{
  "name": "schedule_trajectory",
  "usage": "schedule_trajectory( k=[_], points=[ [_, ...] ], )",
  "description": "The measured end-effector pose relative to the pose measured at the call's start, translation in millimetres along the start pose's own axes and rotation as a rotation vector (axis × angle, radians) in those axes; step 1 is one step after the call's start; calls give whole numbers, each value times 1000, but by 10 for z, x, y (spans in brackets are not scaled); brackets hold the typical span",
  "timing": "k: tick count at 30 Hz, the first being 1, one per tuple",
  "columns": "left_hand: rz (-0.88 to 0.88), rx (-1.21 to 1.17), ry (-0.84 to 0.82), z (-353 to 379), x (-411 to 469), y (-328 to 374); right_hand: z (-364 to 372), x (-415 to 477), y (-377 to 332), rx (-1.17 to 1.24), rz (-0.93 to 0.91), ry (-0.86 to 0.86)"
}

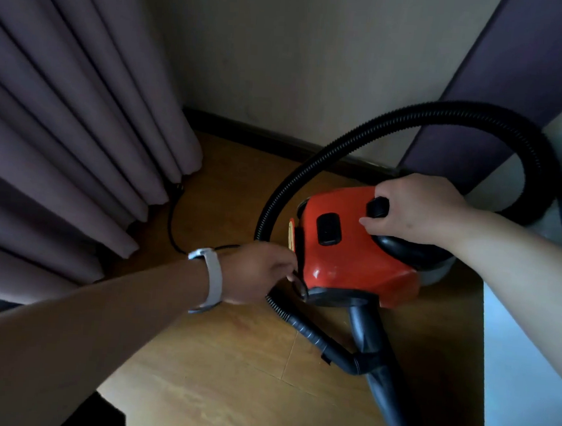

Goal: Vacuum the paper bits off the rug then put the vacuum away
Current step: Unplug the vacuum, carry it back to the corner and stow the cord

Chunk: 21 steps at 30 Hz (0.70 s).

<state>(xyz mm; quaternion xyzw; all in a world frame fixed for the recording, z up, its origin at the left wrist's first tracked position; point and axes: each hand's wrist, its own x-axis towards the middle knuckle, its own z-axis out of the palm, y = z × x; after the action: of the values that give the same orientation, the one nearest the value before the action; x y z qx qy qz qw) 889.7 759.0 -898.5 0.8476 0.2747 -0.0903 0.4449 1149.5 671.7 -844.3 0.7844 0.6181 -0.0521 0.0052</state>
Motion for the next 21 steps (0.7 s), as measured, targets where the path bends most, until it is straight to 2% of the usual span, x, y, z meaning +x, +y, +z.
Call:
schedule_trajectory(
  k=[5,11,17,21],
  points=[
    [-38,-81,215,-341,22,-5,-112,-60,-92,51,-18,-9],
    [-31,-21,371,-426,141,-18,-235,-78,-250,55,-49,33],
    [-75,-91,445,-553,159,-128,-338,-107,-312,104,-58,44],
    [-106,-57,468,-689,147,-280,-391,-123,-365,96,-86,50]
  ],
)
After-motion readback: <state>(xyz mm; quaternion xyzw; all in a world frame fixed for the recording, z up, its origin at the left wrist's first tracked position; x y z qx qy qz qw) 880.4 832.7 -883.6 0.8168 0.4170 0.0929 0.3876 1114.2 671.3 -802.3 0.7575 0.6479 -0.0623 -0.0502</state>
